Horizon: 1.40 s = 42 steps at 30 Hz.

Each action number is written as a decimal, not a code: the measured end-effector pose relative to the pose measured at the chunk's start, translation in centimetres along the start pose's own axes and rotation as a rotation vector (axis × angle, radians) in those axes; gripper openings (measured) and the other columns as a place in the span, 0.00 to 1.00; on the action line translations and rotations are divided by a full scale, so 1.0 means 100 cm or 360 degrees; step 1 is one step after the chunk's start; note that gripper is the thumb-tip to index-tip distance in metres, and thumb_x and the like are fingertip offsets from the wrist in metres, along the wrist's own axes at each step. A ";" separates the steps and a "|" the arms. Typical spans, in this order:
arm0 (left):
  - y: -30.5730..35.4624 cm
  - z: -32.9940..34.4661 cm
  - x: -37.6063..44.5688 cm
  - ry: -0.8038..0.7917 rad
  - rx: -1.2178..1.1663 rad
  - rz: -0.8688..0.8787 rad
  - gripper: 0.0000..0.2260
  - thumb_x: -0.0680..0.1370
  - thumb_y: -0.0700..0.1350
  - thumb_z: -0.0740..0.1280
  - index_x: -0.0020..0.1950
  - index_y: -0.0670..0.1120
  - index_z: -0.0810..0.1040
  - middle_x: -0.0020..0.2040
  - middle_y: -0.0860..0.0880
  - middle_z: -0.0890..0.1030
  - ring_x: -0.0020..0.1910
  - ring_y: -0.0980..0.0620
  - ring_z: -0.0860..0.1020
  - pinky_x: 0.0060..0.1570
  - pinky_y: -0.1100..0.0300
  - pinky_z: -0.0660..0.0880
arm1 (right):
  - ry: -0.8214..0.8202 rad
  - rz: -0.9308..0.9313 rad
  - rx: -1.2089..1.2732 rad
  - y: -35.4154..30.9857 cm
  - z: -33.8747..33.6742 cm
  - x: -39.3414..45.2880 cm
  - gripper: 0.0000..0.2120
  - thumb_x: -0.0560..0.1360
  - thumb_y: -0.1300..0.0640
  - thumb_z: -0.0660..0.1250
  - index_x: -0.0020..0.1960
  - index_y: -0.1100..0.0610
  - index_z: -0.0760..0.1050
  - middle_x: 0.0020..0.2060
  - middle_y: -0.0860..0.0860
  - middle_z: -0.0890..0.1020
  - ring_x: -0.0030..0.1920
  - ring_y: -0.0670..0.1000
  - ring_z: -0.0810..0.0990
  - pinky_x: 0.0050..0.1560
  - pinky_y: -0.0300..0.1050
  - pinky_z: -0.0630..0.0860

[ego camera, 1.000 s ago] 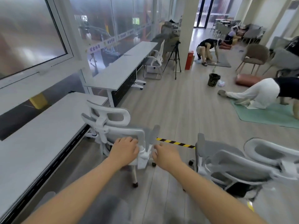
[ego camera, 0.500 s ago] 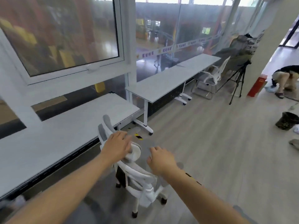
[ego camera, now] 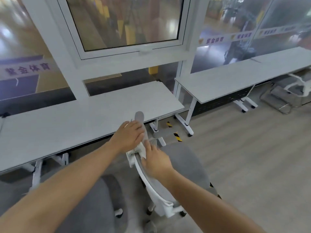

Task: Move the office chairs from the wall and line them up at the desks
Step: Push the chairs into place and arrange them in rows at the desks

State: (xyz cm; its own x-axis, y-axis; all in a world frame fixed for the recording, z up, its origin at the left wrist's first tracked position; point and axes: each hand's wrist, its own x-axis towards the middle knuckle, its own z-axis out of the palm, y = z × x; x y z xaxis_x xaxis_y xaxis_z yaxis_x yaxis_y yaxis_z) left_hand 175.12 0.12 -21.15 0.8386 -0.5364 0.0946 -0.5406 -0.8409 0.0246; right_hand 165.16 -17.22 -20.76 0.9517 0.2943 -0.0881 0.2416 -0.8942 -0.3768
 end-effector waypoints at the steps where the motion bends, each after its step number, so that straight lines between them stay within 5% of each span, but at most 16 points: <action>1: -0.007 0.002 0.008 -0.0020 -0.0040 0.0000 0.25 0.82 0.56 0.44 0.64 0.51 0.77 0.68 0.54 0.74 0.74 0.53 0.64 0.72 0.51 0.57 | -0.0024 -0.0016 0.0042 0.001 0.001 0.007 0.30 0.83 0.49 0.57 0.79 0.54 0.49 0.66 0.55 0.71 0.58 0.60 0.77 0.44 0.50 0.69; 10: -0.044 0.017 0.047 0.0054 -0.0237 0.0185 0.19 0.83 0.53 0.51 0.51 0.50 0.81 0.54 0.57 0.80 0.66 0.53 0.72 0.76 0.50 0.51 | -0.0180 -0.0133 0.0006 0.022 0.008 0.019 0.31 0.83 0.59 0.56 0.81 0.61 0.44 0.78 0.58 0.61 0.64 0.62 0.75 0.54 0.53 0.74; 16: -0.034 0.021 0.031 0.0150 -0.0167 0.0102 0.16 0.82 0.51 0.53 0.47 0.50 0.80 0.50 0.56 0.79 0.63 0.53 0.73 0.75 0.48 0.55 | 0.0031 -0.0439 -0.0154 0.040 0.010 0.010 0.39 0.69 0.54 0.79 0.72 0.64 0.63 0.57 0.56 0.83 0.40 0.54 0.85 0.31 0.41 0.78; 25: 0.046 0.021 -0.017 0.0242 -0.0185 -0.0221 0.15 0.80 0.50 0.54 0.52 0.48 0.79 0.52 0.52 0.79 0.63 0.50 0.73 0.75 0.48 0.56 | 0.0041 -0.0810 -0.0281 0.101 -0.005 -0.030 0.43 0.58 0.51 0.84 0.67 0.61 0.71 0.49 0.51 0.85 0.32 0.48 0.82 0.24 0.37 0.71; 29: 0.111 0.024 -0.037 0.0348 -0.0221 -0.0505 0.15 0.81 0.49 0.52 0.52 0.47 0.78 0.52 0.52 0.76 0.59 0.49 0.72 0.75 0.47 0.56 | -0.0334 -0.1028 -0.0119 0.141 -0.033 -0.053 0.30 0.82 0.57 0.62 0.79 0.62 0.53 0.68 0.60 0.73 0.55 0.64 0.79 0.46 0.55 0.76; 32: 0.171 0.020 -0.042 0.0410 -0.0244 -0.0653 0.13 0.82 0.48 0.51 0.49 0.46 0.74 0.47 0.54 0.71 0.54 0.48 0.69 0.70 0.46 0.61 | -0.0435 -0.1151 -0.0216 0.180 -0.045 -0.067 0.28 0.85 0.54 0.55 0.80 0.61 0.49 0.70 0.61 0.70 0.56 0.67 0.77 0.50 0.60 0.76; 38: 0.265 0.021 -0.040 0.0337 -0.0087 -0.0816 0.12 0.83 0.51 0.51 0.48 0.48 0.70 0.48 0.52 0.68 0.51 0.48 0.66 0.58 0.51 0.66 | -0.0230 -0.1184 -0.0305 0.266 -0.076 -0.097 0.27 0.79 0.37 0.49 0.67 0.54 0.72 0.55 0.51 0.81 0.48 0.56 0.81 0.41 0.51 0.76; 42: 0.298 0.022 -0.036 0.0275 0.0020 -0.0736 0.12 0.83 0.54 0.54 0.48 0.49 0.71 0.48 0.52 0.70 0.48 0.50 0.68 0.53 0.56 0.65 | -0.0012 -0.1013 -0.0372 0.291 -0.091 -0.111 0.25 0.80 0.36 0.46 0.50 0.52 0.73 0.42 0.49 0.78 0.42 0.53 0.77 0.38 0.46 0.66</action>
State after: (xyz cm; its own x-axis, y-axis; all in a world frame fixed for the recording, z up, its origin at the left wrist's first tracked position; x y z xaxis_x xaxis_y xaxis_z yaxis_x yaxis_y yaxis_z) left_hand 156.17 -23.16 -22.90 0.9667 -0.0879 0.2405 -0.1126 -0.9895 0.0910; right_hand 163.33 -49.54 -22.34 0.6091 0.7892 0.0784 0.7900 -0.5950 -0.1481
